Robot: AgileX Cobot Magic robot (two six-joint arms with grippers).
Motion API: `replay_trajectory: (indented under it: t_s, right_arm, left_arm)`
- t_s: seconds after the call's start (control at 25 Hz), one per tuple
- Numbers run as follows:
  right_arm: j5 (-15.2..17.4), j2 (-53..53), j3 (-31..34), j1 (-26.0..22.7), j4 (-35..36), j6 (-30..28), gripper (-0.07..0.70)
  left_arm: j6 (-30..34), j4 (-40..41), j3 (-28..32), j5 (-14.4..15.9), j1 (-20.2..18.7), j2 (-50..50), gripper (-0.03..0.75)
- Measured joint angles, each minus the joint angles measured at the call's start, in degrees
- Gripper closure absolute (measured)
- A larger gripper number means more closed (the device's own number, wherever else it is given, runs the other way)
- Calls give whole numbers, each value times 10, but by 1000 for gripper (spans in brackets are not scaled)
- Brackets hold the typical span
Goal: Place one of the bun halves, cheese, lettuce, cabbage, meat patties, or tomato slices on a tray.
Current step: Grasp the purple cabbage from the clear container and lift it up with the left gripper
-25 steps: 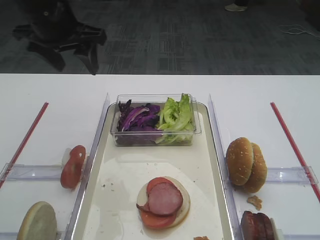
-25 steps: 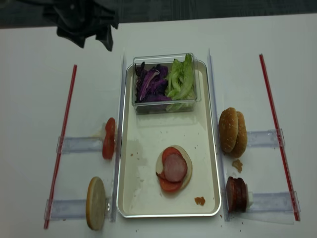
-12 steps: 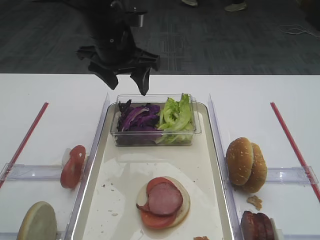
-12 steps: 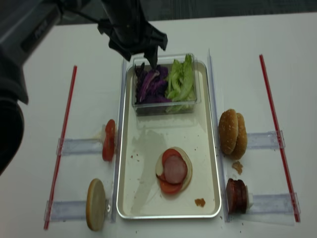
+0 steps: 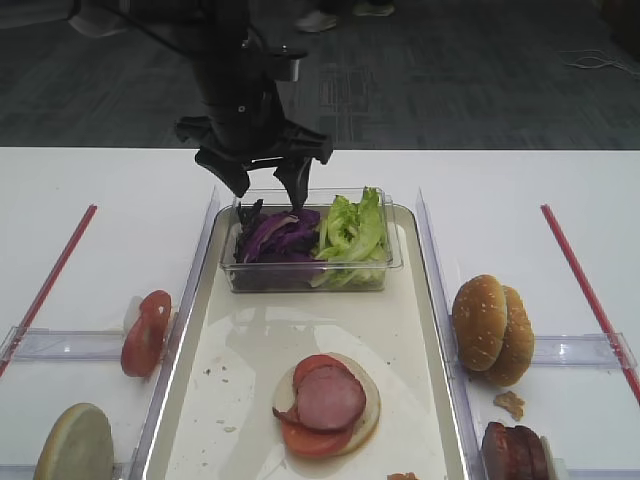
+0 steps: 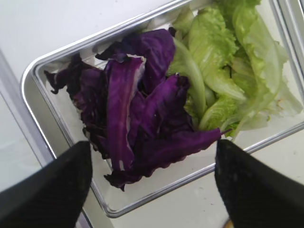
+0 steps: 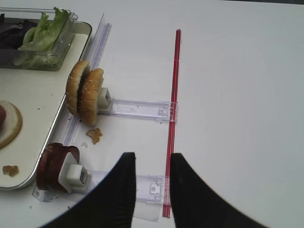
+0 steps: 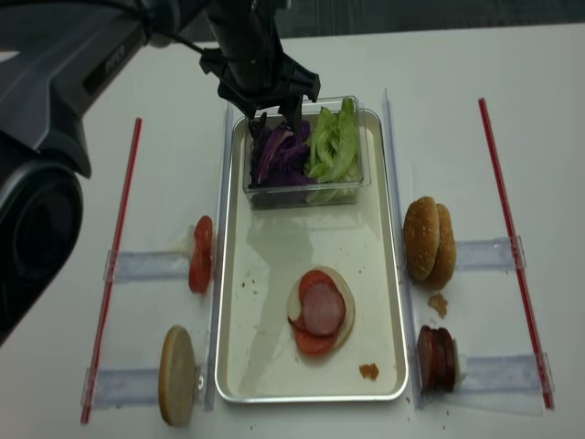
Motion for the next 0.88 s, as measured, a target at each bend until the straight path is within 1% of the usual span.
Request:
replay_trajectory:
  t_s: [0.24,0.4,0.88]
  right_arm:
    - [0,0,0,0,0,0,416]
    - [0,0,0,0,0,0,415]
    - [0,0,0,0,-1,0,416]
  left_arm:
    - [34,0,0,-6,0,28,212]
    - [38,0,0,-25,0,43,212]
    - [39,-1,-2,-35,0,96,212]
